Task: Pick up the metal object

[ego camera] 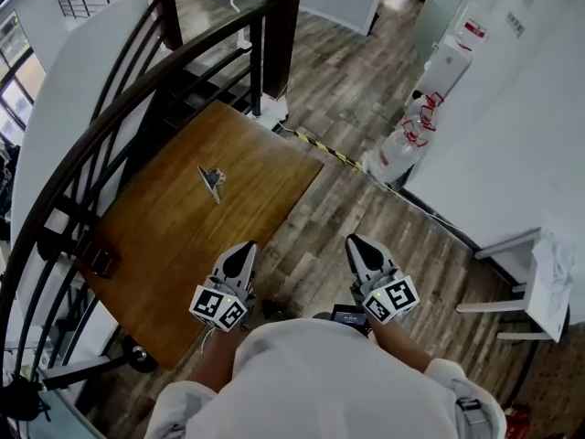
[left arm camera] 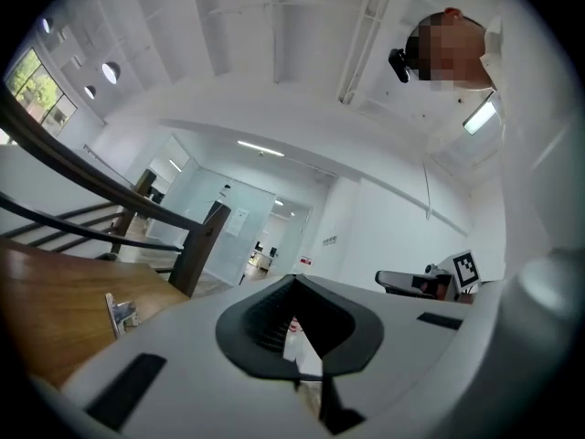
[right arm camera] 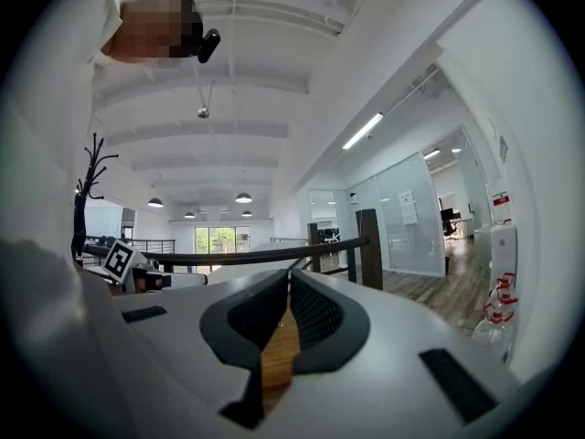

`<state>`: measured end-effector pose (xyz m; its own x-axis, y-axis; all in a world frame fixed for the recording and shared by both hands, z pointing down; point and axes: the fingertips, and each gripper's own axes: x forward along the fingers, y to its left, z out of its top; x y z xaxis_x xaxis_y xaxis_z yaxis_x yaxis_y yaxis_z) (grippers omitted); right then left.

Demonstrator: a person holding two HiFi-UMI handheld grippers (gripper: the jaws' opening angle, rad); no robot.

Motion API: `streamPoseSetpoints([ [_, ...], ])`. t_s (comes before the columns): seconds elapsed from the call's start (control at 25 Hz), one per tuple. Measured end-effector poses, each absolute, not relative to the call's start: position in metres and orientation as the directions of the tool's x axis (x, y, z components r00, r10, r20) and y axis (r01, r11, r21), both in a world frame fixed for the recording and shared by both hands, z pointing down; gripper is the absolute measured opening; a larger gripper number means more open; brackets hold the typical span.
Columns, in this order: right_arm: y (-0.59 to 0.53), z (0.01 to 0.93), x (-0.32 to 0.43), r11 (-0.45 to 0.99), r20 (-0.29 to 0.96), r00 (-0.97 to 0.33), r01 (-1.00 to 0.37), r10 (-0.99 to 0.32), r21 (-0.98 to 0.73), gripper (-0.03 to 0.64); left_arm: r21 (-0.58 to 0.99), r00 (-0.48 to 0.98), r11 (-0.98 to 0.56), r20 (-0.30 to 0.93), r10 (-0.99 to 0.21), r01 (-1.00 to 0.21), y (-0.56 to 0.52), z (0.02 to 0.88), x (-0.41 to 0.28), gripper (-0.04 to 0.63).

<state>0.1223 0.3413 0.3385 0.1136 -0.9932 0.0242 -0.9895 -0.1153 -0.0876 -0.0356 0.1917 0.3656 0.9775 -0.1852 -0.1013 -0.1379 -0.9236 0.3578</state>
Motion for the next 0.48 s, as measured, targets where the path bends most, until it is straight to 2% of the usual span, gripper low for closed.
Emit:
streamPoseSetpoints([
  [0.28, 0.318, 0.352, 0.148, -0.127, 0.088, 0.119, -0.987, -0.989, -0.1, 0.026, 0.439, 0.983, -0.893, -0.093, -0.16, -0.103, 0.174, 0.385, -0.006, 0.008],
  [0.48, 0.281, 0.353, 0.178, -0.076, 0.069, 0.069, -0.991, -0.995, -0.107, 0.026, 0.397, 0.985, -0.91, -0.068, -0.16, -0.121, 0.16, 0.389, 0.019, 0.008],
])
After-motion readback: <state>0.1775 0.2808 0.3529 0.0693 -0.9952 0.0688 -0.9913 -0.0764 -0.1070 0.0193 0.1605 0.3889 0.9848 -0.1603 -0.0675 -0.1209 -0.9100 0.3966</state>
